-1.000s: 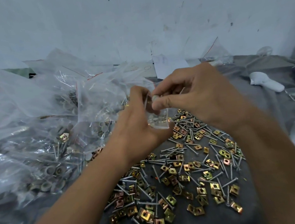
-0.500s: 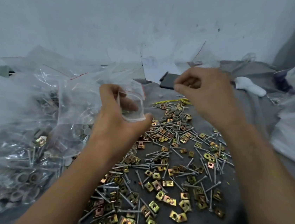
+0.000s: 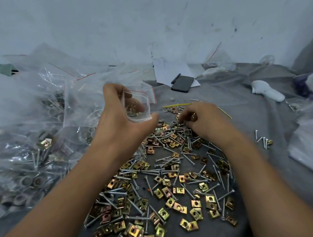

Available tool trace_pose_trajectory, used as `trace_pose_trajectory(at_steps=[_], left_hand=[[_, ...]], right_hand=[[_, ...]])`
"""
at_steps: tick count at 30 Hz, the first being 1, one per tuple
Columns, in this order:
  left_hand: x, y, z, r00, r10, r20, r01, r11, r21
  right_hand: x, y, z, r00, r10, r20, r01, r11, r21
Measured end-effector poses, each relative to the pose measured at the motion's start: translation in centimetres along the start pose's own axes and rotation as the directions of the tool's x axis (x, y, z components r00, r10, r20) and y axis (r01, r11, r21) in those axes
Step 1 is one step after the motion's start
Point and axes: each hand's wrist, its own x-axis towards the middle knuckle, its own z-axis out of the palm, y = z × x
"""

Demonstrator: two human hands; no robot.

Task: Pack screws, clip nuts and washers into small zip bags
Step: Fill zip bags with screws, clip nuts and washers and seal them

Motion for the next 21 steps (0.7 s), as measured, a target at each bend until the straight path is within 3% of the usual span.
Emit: trace_pose_trajectory(at_steps=[5,10,15,18,21], left_hand=[[0.0,0.1,-0.1,1.000,0.006,0.012,-0.006,1.000,-0.006],[-0.1,0.2,-0.4,1.000,0.003,0.023,-0.002,1.000,-0.012],[-0.2,0.4,-0.6,0.999,0.004,0.033,-0.003,1.000,-0.020],[-0.1,0.4,-0.6,0.998,0.021,0.054,-0.019,1.000,-0.022],[0.0,0.5,-0.4,0.996,0.050,0.078,-0.050,0.999,0.003]], right_hand=[[0.3,-0.2,0.2,0.995,0.041,-0.086,-0.032,0.993,0.110],[1.2,-0.7,1.4,0.999,-0.032,0.027,0.034,0.996,-0.084],[1.3,-0.7,1.5,1.000,-0.007,-0.018,0.005,0.996,-0.094],[0.4,-1.6,0.0,0.984,0.004,-0.178,0.025,0.987,0.159],[-1.4,-4.2,-3.5,0.957,0.018,-0.291,0.159,0.805,0.572]])
